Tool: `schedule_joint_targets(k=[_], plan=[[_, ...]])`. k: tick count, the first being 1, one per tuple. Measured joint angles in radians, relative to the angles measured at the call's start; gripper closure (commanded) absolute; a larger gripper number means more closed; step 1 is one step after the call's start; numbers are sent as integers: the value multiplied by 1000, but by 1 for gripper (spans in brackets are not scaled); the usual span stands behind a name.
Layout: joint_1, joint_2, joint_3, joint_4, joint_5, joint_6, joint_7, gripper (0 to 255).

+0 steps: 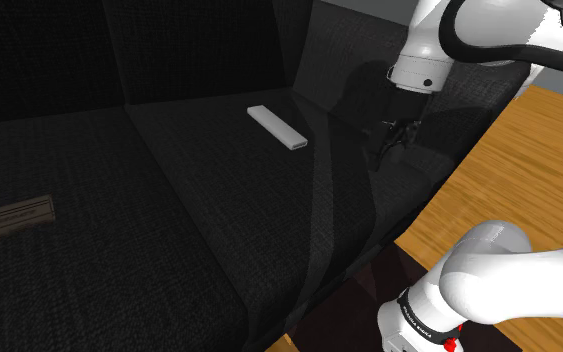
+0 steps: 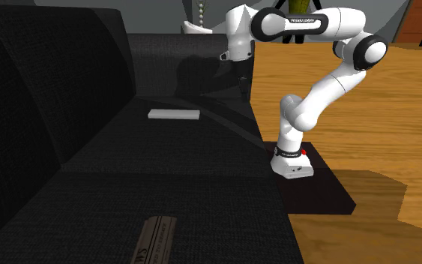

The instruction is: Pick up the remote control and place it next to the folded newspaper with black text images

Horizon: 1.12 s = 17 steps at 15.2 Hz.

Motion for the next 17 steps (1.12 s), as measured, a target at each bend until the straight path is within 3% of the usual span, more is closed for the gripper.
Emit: schedule_joint_targets(k=[7, 17], plan=[[6, 172, 41, 93, 1, 115, 25, 0], [6, 526, 108, 367, -47, 265, 86, 0]])
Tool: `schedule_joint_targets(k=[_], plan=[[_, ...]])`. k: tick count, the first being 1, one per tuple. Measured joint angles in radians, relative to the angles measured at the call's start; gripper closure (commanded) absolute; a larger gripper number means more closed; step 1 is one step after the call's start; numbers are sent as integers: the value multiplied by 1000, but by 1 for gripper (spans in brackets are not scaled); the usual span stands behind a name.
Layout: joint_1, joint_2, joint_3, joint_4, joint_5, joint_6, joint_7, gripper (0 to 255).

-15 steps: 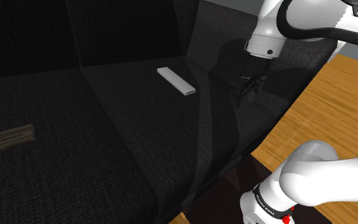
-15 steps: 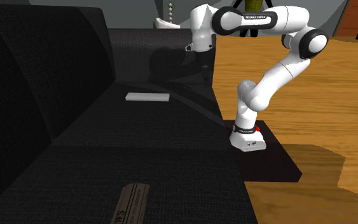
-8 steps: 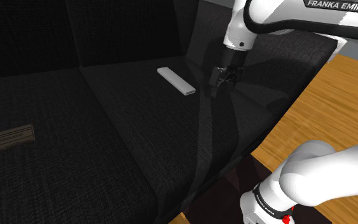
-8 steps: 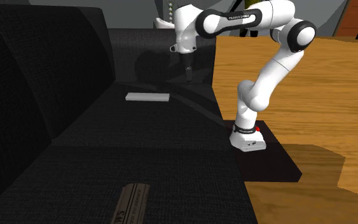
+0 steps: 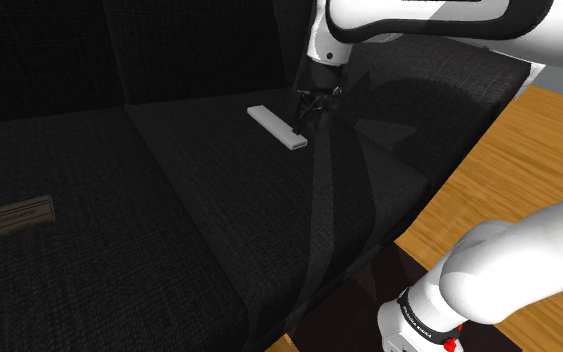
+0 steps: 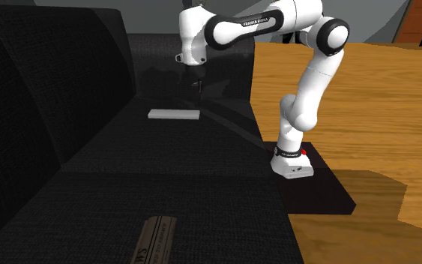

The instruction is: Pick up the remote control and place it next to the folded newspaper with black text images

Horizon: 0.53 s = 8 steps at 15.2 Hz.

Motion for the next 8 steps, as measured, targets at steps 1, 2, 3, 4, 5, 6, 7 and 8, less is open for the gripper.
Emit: schedule_joint_targets(k=[1, 2, 3, 4, 5, 6, 7, 8], plan=[[1, 39, 7, 41, -8, 4, 9, 0], [0, 78, 12, 76, -18, 15, 15, 0], [1, 107, 17, 106, -26, 20, 23, 0], [1, 144, 21, 150, -37, 19, 30, 0], [3, 182, 27, 191, -48, 22, 40, 0], [7, 215, 34, 226, -58, 26, 51, 0], [8, 254, 37, 267, -70, 29, 56, 0], [9, 273, 39, 285, -76, 32, 60, 0]])
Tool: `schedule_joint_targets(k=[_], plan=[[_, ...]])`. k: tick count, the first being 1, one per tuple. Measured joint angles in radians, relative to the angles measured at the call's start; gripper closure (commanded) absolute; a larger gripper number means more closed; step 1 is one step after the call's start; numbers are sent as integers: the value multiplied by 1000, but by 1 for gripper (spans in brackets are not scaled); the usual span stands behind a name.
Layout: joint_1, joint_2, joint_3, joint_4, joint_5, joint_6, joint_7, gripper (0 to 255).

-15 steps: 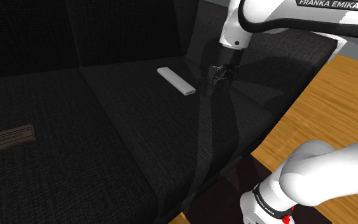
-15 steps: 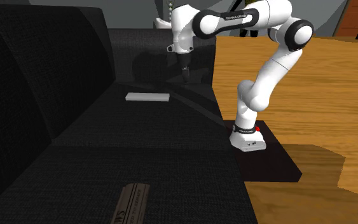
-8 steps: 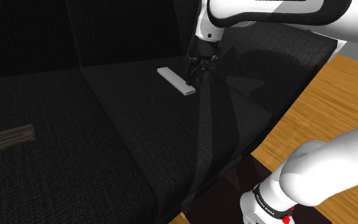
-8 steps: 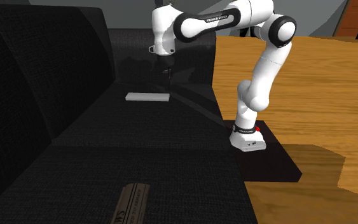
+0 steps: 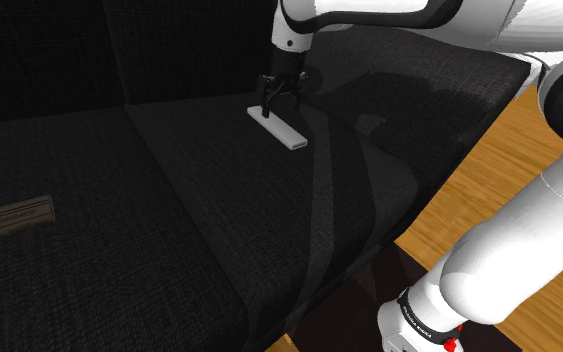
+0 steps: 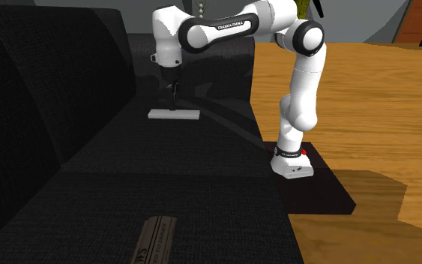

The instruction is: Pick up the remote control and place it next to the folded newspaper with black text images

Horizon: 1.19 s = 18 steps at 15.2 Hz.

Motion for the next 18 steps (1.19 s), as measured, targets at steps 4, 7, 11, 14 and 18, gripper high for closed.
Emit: schedule_joint_targets(k=[4, 7, 11, 14, 18], plan=[[1, 15, 1, -26, -5, 44, 4, 0], [0, 12, 0, -68, -5, 82, 2, 0], [0, 14, 1, -75, -6, 93, 4, 0], [0, 15, 1, -76, -6, 94, 4, 0], [0, 15, 1, -75, -6, 94, 4, 255]])
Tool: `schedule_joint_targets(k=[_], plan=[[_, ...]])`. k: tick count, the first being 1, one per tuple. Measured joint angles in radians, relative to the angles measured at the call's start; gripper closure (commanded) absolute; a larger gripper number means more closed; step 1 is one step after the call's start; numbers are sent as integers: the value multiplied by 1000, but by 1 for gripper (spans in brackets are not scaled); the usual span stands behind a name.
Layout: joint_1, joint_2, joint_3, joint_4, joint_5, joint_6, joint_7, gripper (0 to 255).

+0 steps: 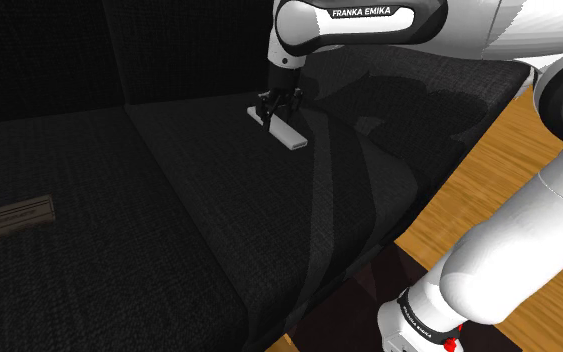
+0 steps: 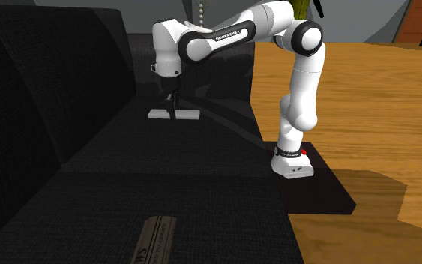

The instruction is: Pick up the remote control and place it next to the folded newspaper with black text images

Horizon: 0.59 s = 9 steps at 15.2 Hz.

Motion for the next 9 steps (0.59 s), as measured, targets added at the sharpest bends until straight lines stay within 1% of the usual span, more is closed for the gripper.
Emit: schedule_joint_targets(k=[7, 9], plan=[[0, 0, 0, 0, 0, 0, 0, 255], [0, -2, 0, 14, 0, -16, 0, 255]])
